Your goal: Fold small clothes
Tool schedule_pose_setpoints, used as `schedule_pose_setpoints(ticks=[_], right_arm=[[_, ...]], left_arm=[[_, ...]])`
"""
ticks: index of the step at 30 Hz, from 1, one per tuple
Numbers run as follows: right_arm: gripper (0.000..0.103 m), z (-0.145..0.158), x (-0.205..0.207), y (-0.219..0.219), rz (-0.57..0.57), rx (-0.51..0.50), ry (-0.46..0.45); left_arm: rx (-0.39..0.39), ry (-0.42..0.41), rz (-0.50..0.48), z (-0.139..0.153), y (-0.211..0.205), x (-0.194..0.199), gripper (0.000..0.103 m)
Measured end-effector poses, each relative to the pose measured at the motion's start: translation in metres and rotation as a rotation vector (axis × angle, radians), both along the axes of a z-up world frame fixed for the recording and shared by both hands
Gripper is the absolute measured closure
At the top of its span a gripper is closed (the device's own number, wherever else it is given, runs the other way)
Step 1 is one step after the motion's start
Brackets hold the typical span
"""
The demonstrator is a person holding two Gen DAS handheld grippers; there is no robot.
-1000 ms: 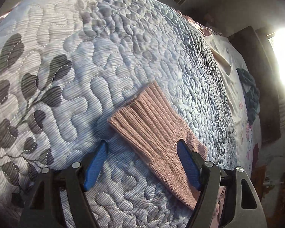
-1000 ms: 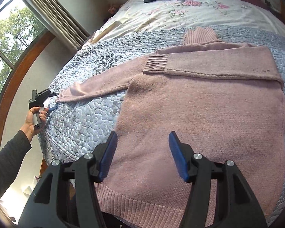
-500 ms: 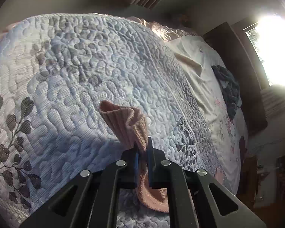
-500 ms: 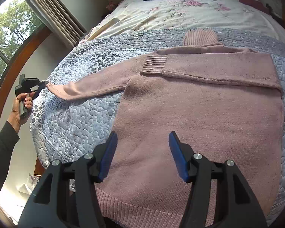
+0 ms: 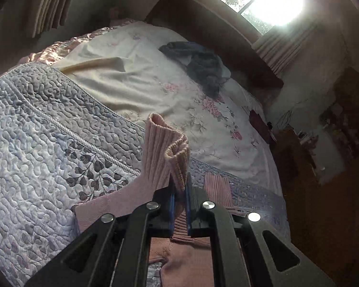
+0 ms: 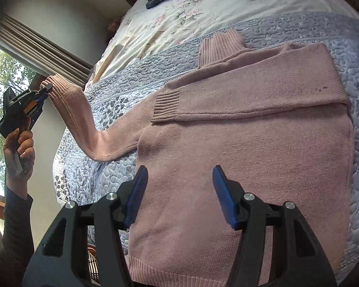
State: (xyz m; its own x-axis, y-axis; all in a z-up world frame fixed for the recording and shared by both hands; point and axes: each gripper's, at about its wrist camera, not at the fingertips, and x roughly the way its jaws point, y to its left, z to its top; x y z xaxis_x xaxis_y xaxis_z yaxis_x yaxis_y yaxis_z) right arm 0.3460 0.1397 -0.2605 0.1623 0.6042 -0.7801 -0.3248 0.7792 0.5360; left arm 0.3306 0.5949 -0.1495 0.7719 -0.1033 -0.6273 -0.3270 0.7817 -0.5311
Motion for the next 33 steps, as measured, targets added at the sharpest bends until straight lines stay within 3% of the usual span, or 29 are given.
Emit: schedule_pose_setpoints(ticks=[8,14,19,21,25,30,33], right_arm=[[0.045,-0.021,0.036,-0.025,-0.047,0.048,0.072],[0.028,-0.044,0.068,-0.038,-0.103,0.145,0.162],[0.024,-0.057,0.099,-0.033,-0.110,0.217,0.221],[0.021,-0.065,0.112,-0.029,-0.115,0.244,0.260],[0.023,-0.095,0.144,-0.013,-0.115,0.306,0.387],[0.046,-0.126,0.173,0.025,-0.051,0.277,0.438],[0.047,-0.139,0.182,0.046,-0.009,0.235,0.437]], left_arm=[[0.057,0.126,-0.159,-0.061,-0.095,0.076,0.097],[0.066,0.236,-0.266,-0.129,-0.157,0.111,0.097],[0.019,0.295,-0.328,-0.183,-0.192,0.123,0.092],[-0.010,0.301,-0.337,-0.198,-0.196,0.122,0.085],[-0.112,0.241,-0.300,-0.203,-0.181,0.097,0.059],[-0.191,0.173,-0.249,-0.195,-0.164,0.039,0.053],[-0.224,0.129,-0.226,-0.189,-0.158,-0.002,0.047]])
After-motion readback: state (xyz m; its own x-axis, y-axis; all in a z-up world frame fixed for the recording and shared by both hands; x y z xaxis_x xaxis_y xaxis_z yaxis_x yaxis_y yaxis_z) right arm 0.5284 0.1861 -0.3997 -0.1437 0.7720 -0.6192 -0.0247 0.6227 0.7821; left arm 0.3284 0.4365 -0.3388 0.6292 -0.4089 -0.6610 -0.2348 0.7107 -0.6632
